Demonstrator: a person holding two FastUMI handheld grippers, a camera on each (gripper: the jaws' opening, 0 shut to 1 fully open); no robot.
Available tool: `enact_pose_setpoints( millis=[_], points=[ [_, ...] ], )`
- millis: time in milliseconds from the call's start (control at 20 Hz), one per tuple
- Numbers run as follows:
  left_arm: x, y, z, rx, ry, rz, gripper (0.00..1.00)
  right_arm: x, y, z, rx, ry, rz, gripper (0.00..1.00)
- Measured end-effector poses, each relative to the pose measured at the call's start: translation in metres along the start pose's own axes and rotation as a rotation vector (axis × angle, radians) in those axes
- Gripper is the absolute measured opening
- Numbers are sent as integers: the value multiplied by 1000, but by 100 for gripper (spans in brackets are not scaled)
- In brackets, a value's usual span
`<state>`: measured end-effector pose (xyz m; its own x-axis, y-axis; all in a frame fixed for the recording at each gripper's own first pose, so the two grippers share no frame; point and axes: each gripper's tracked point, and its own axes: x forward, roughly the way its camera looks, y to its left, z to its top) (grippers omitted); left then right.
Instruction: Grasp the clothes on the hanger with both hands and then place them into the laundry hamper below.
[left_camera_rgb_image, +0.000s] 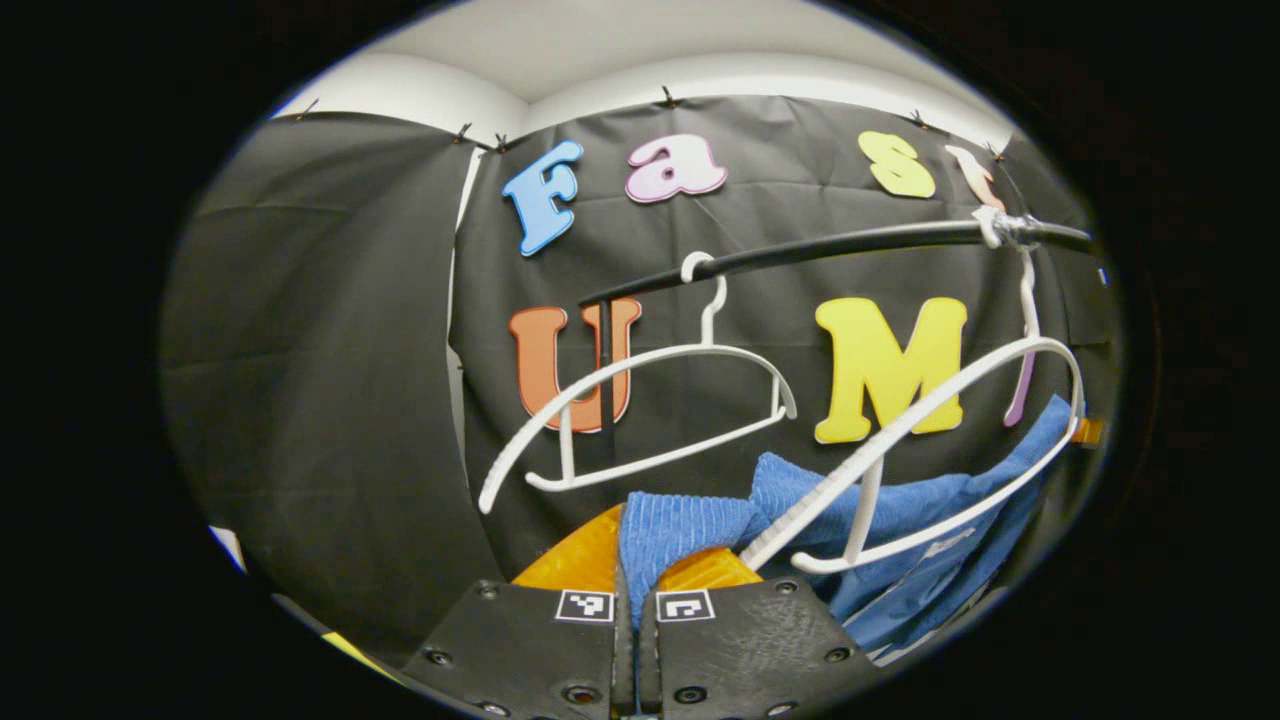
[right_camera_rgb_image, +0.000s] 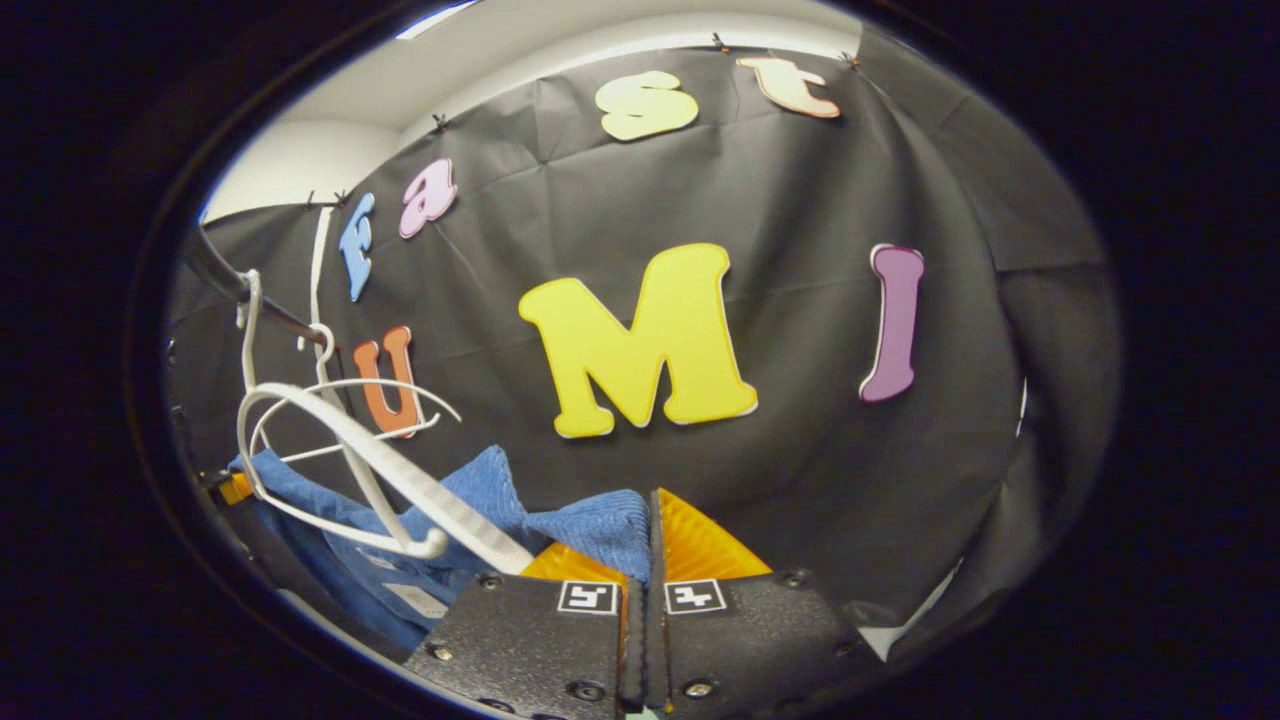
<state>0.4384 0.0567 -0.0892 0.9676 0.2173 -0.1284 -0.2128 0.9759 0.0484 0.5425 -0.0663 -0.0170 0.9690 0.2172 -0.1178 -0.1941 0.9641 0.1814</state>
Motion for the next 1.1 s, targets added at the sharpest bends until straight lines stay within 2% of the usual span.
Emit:
enact_pose_setpoints(
  millis=[50,150,200,250,300,450,500,550,650,850,1100],
  points=[
    [0,-1,-8,-4,10,-2,0,1,-4,-12,22,20,-2,4],
    [-4,0,-25,-18,44,-1,2,1,-13,-38,74,72,-11,4],
    [-6,1,-32,-25,57,-1,6,0,-16,-48,87,90,-17,4],
    [-8,1,-39,-27,68,3,6,-2,-16,-53,83,98,-20,4],
    [-10,1,-48,-23,83,3,2,-4,-16,-59,73,105,-22,4],
    [-20,0,-71,-8,119,-1,2,-12,-11,-75,44,126,-16,4],
    [-24,-2,-76,-14,129,0,6,-16,-10,-78,41,130,-14,4],
    [-26,-4,-80,-24,137,-4,2,-19,-8,-79,44,132,-8,4],
    [-32,-8,-86,-35,157,-8,2,-24,-1,-80,46,135,-1,4],
    [-47,-20,-83,-3,155,-35,2,-41,24,-82,36,142,50,4],
    [-68,-59,-78,-2,165,-115,2,-64,79,-98,23,180,144,5]
  ],
)
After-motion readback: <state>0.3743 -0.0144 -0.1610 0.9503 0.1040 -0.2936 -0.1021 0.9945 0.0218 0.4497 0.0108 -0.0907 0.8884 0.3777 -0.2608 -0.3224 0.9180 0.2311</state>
